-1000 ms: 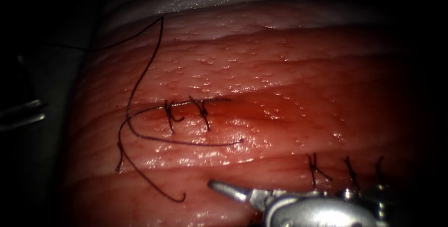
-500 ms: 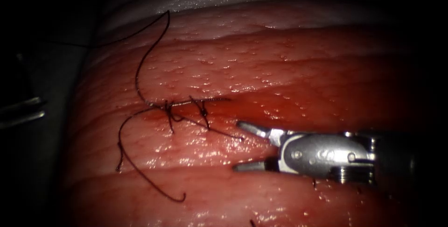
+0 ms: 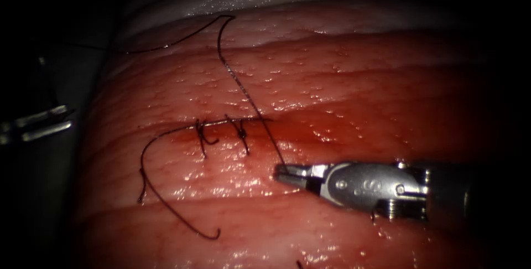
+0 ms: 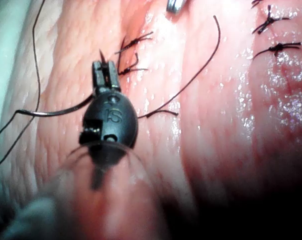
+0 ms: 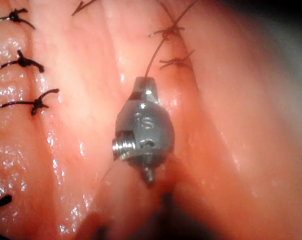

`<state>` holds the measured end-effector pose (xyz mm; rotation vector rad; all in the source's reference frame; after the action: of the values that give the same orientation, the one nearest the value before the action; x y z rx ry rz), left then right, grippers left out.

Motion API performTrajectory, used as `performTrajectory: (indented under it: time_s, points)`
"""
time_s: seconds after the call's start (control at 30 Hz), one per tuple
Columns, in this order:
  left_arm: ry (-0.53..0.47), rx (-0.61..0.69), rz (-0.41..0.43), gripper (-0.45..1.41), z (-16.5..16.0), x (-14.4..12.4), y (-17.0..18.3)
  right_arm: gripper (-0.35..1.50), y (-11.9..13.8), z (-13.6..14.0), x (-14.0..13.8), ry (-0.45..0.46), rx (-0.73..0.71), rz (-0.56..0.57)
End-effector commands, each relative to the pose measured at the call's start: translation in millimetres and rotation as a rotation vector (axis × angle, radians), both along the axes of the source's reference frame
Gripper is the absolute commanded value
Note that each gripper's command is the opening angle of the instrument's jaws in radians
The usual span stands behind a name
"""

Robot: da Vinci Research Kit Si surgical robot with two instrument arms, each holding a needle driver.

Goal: Wound Closure
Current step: Pull the suture through the tissue with the right driver.

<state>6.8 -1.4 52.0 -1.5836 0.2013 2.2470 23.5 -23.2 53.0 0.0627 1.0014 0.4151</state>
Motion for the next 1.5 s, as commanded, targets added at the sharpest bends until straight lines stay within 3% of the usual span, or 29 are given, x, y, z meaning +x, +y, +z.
performTrajectory:
  time_s: [0.03, 0.2, 0.37, 0.5, 0.73, 1.03, 1.07, 1.1, 1.13, 1.17, 1.27, 1.5]
  points:
    - [-0.006, 0.001, 0.004, -0.45, 0.9, -0.6, 0.3, -0.35, -1.4, -1.6, 1.2, 0.011, 0.001, -0.011]
    - [-0.009, 0.012, -0.006, -0.45, 4.2, -0.8, 2.4, -0.35, -5.7, -10.0, 3.3, 0.058, -0.007, -0.058]
    - [-0.007, 0.008, -0.007, -0.45, 6.0, -0.7, 3.4, -0.35, -9.4, -15.3, 6.6, 0.077, -0.016, -0.121]
    - [-0.007, 0.007, -0.006, -0.45, 6.4, -0.6, 3.5, -0.35, -11.9, -16.7, 8.7, 0.081, -0.024, -0.176]
    - [-0.004, 0.008, -0.005, -0.45, 6.5, -0.1, 3.5, -0.35, -15.6, -16.8, 11.6, 0.088, -0.012, -0.275]
    - [0.003, 0.006, -0.007, -0.45, 7.5, 0.3, 3.7, -0.35, -16.7, -16.3, 13.2, 0.153, 0.035, -0.312]
    - [0.003, 0.006, -0.007, -0.45, 7.6, 0.3, 3.7, -0.28, -16.5, -16.1, 13.2, 0.161, 0.036, -0.316]
    - [0.003, 0.005, -0.007, -0.45, 7.7, 0.3, 3.7, 0.22, -16.1, -15.8, 13.1, 0.166, -0.024, -0.340]
    - [0.003, 0.005, -0.007, -0.45, 7.9, 0.3, 3.7, 0.88, -15.6, -15.4, 12.9, 0.172, -0.078, -0.355]
    - [0.003, 0.004, -0.007, -0.45, 7.9, 0.3, 3.7, 1.26, -15.0, -15.1, 12.7, 0.174, -0.125, -0.357]
    - [0.008, 0.004, -0.010, -0.45, 8.2, 0.3, 3.7, 1.45, -12.9, -14.4, 10.8, 0.144, -0.244, -0.287]
    - [0.008, 0.004, -0.010, -0.45, 8.3, 0.4, 3.7, 1.46, -7.5, -14.0, 5.1, 0.095, -0.367, -0.195]
